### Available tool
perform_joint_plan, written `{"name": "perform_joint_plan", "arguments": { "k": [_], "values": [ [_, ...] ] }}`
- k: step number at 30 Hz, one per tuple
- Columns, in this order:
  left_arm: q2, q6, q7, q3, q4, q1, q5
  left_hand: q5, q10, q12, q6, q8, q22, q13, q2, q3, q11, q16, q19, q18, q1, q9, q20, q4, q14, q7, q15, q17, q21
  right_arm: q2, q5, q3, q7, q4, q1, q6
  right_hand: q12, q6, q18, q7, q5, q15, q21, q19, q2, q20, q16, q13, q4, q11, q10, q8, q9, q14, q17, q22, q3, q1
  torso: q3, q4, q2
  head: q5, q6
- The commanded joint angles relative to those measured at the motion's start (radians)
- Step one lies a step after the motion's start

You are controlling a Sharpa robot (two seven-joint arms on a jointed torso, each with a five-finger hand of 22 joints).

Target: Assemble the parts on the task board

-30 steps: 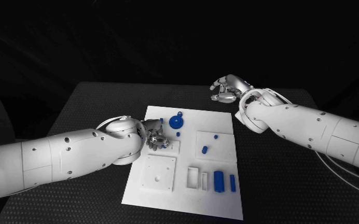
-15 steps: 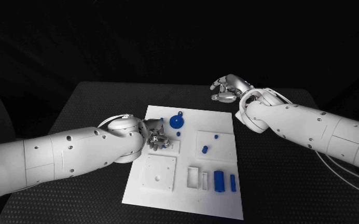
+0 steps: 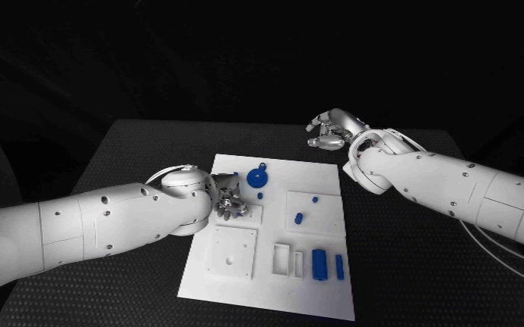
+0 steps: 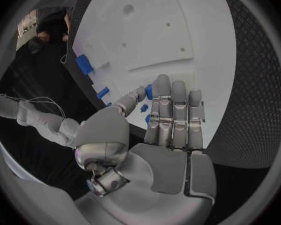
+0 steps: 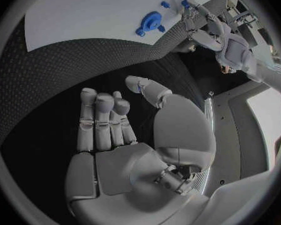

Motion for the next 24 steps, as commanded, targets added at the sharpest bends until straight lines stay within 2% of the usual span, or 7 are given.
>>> {"name": "perform_joint_plan", "arguments": {
  "k": [1, 4, 6, 11, 15, 19, 24],
  "values": [
    [0.009, 0.094, 0.007, -0.019, -0.002, -0.027, 0.040, -0.039, 0.013, 0.007, -0.006, -0.007, 0.013, 0.002, -0.032, -0.005, -0.015, 0.005, 0.001, -0.015, -0.013, 0.000, -0.053, 0.025, 0.001, 0.003, -0.003, -0.002, -0.009, 0.000, -0.006, 0.000, 0.003, 0.003, 0.000, 0.011, 0.005, 0.010, 0.016, 0.004, 0.007, 0.000, -0.007, -0.004, 0.009, 0.003, -0.003, -0.001, 0.002, 0.008, -0.097, 0.006, -0.001, -0.003, -0.001, 0.001, -0.006, -0.004, 0.0003, 0.0013, 0.000, -0.002, -0.001],
    [0.008, 0.091, 0.004, -0.019, -0.003, -0.027, 0.038, -0.050, 0.011, 0.008, -0.008, -0.011, 0.013, 0.002, -0.055, -0.007, -0.015, 0.006, 0.001, -0.015, -0.016, 0.000, -0.054, 0.040, 0.000, 0.004, -0.003, -0.004, -0.009, 0.000, -0.006, 0.000, 0.003, 0.003, 0.000, 0.011, 0.005, 0.010, 0.016, 0.004, 0.007, 0.000, -0.007, -0.004, 0.009, 0.003, -0.003, -0.001, 0.002, 0.008, -0.097, 0.005, -0.001, -0.004, -0.001, 0.001, -0.006, -0.004, -0.0001, 0.0011, 0.000, -0.002, -0.002],
    [0.008, 0.084, 0.002, -0.019, -0.004, -0.027, 0.035, -0.104, 0.010, 0.010, -0.009, -0.014, 0.012, 0.002, -0.078, -0.011, -0.016, 0.007, 0.002, -0.015, -0.025, 0.001, -0.054, 0.061, 0.000, 0.005, -0.004, -0.005, -0.009, 0.000, -0.006, 0.000, 0.003, 0.003, 0.000, 0.011, 0.005, 0.010, 0.016, 0.004, 0.007, 0.000, -0.007, -0.004, 0.009, 0.003, -0.003, -0.001, 0.002, 0.008, -0.097, 0.005, -0.001, -0.004, -0.001, 0.001, -0.006, -0.005, -0.0001, 0.0009, 0.000, -0.003, -0.001],
    [0.007, 0.058, -0.001, -0.018, -0.006, -0.027, 0.022, -0.131, 0.009, 0.011, -0.009, -0.016, 0.012, 0.002, -0.090, -0.010, -0.016, 0.007, 0.002, -0.015, -0.027, 0.002, -0.055, 0.075, -0.001, 0.005, -0.004, -0.006, -0.011, 0.000, -0.006, 0.000, 0.003, 0.002, 0.000, 0.011, 0.005, 0.010, 0.016, 0.004, 0.007, 0.000, -0.007, -0.004, 0.009, 0.003, -0.003, -0.001, 0.002, 0.008, -0.097, 0.005, -0.001, -0.004, -0.001, 0.001, -0.006, -0.005, -0.0007, 0.0005, 0.000, -0.003, 0.002],
    [0.004, 0.046, -0.001, -0.018, -0.008, -0.027, 0.018, -0.196, 0.002, 0.012, -0.024, -0.029, 0.009, 0.002, -0.168, 0.006, -0.014, 0.007, 0.003, -0.015, -0.072, 0.002, -0.058, 0.174, -0.005, 0.011, -0.005, -0.011, -0.015, 0.001, -0.006, 0.000, 0.003, 0.001, 0.000, 0.009, 0.005, 0.009, 0.016, 0.004, 0.007, 0.000, -0.007, -0.004, 0.009, 0.003, -0.004, -0.002, 0.001, 0.008, -0.097, 0.005, -0.001, -0.004, -0.002, 0.001, -0.006, -0.005, -0.0011, -0.0007, 0.000, -0.004, 0.002],
    [0.000, 0.038, -0.004, -0.018, -0.004, -0.027, 0.023, -0.234, -0.001, 0.015, -0.027, -0.032, 0.011, 0.003, -0.208, 0.014, -0.014, 0.010, 0.003, -0.015, -0.084, 0.007, -0.060, 0.245, -0.006, 0.011, -0.005, -0.013, -0.014, 0.001, -0.006, 0.000, 0.003, -0.002, 0.000, 0.009, 0.005, 0.008, 0.016, 0.005, 0.008, 0.000, -0.008, -0.005, 0.009, 0.003, -0.004, -0.002, 0.001, 0.008, -0.098, 0.005, -0.002, -0.005, -0.002, 0.001, -0.006, -0.005, -0.0010, 0.0009, 0.000, -0.006, 0.003],
    [-0.009, 0.035, -0.004, -0.017, 0.001, -0.027, 0.022, -0.241, -0.001, 0.019, -0.026, -0.031, 0.013, 0.004, -0.235, 0.010, -0.015, 0.014, 0.004, -0.015, -0.095, 0.013, -0.062, 0.292, -0.006, 0.010, -0.006, -0.014, -0.012, 0.001, -0.005, 0.000, 0.004, -0.003, 0.000, 0.008, 0.005, 0.008, 0.016, 0.005, 0.008, 0.000, -0.009, -0.006, 0.008, 0.004, -0.005, -0.003, 0.001, 0.008, -0.098, 0.004, -0.002, -0.006, -0.002, 0.001, -0.006, -0.005, 0.0000, 0.0015, -0.001, -0.007, 0.005]
  ]
}}
